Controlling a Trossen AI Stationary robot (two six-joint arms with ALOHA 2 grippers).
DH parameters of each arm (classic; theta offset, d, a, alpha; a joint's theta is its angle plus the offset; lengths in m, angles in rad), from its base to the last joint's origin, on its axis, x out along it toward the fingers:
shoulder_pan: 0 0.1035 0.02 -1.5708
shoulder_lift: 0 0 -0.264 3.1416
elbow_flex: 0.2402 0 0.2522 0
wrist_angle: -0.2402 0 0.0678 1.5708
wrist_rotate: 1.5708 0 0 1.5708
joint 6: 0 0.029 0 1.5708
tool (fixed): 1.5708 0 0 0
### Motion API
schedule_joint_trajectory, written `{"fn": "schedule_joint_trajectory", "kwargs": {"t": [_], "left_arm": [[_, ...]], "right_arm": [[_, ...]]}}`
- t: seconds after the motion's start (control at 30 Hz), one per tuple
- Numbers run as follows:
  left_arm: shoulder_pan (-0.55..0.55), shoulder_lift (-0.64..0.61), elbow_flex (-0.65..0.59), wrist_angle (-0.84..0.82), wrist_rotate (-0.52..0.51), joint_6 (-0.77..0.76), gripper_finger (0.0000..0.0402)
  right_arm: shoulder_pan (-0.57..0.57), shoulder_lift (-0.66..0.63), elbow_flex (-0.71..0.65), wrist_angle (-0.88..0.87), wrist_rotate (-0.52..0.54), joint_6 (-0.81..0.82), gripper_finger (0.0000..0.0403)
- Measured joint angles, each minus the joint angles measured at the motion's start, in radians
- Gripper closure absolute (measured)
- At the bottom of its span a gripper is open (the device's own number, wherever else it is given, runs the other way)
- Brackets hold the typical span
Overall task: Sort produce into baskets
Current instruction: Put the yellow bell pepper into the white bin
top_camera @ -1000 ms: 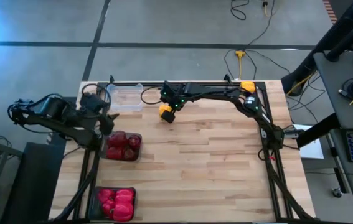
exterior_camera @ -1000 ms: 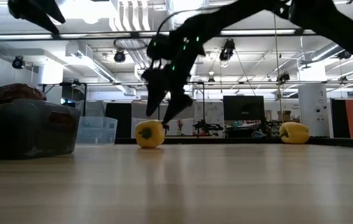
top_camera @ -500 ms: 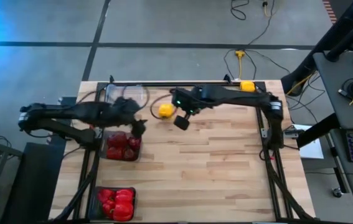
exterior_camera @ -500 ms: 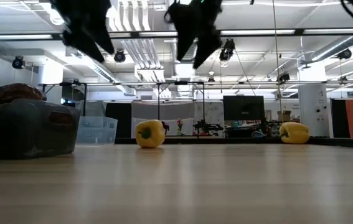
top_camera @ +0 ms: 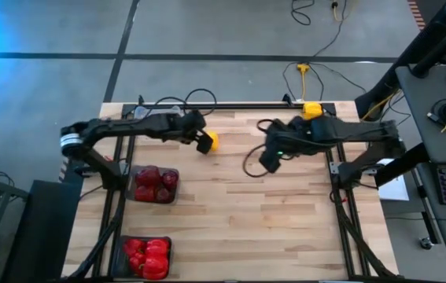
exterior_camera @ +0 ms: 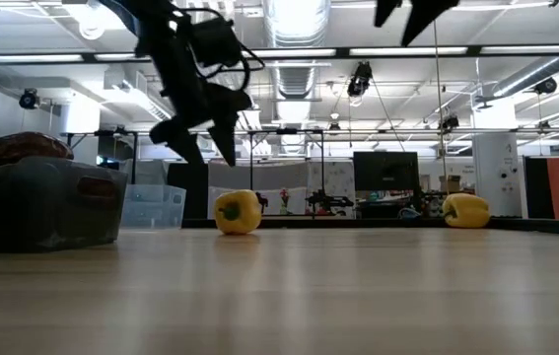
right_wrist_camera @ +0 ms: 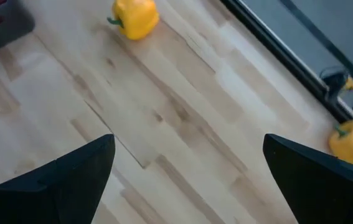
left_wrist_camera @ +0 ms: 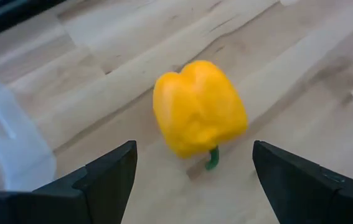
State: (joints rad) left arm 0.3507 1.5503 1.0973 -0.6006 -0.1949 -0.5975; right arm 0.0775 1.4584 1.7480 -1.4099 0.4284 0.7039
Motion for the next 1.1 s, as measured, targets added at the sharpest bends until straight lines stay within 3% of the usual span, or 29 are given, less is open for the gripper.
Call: {"fn": "schedule_joint_trajectory", "kwargs": {"t": [0.23,0.6,1.1], "left_arm": [[0.033,0.153,0.11,-0.012,0.101,-0.05,0.0099],[0.108,0.247,0.173,-0.022,0.114,-0.145,0.0092],[0.108,0.317,0.166,0.06,0.186,-0.108,0.0092]], "right_arm": [[0.025,-0.148,-0.207,0.001,-0.002,0.094,0.0003],[0.036,-0.269,-0.446,0.006,-0.018,0.217,0.0003],[0.036,-0.265,-0.497,0.13,-0.02,0.239,0.0003]]}}
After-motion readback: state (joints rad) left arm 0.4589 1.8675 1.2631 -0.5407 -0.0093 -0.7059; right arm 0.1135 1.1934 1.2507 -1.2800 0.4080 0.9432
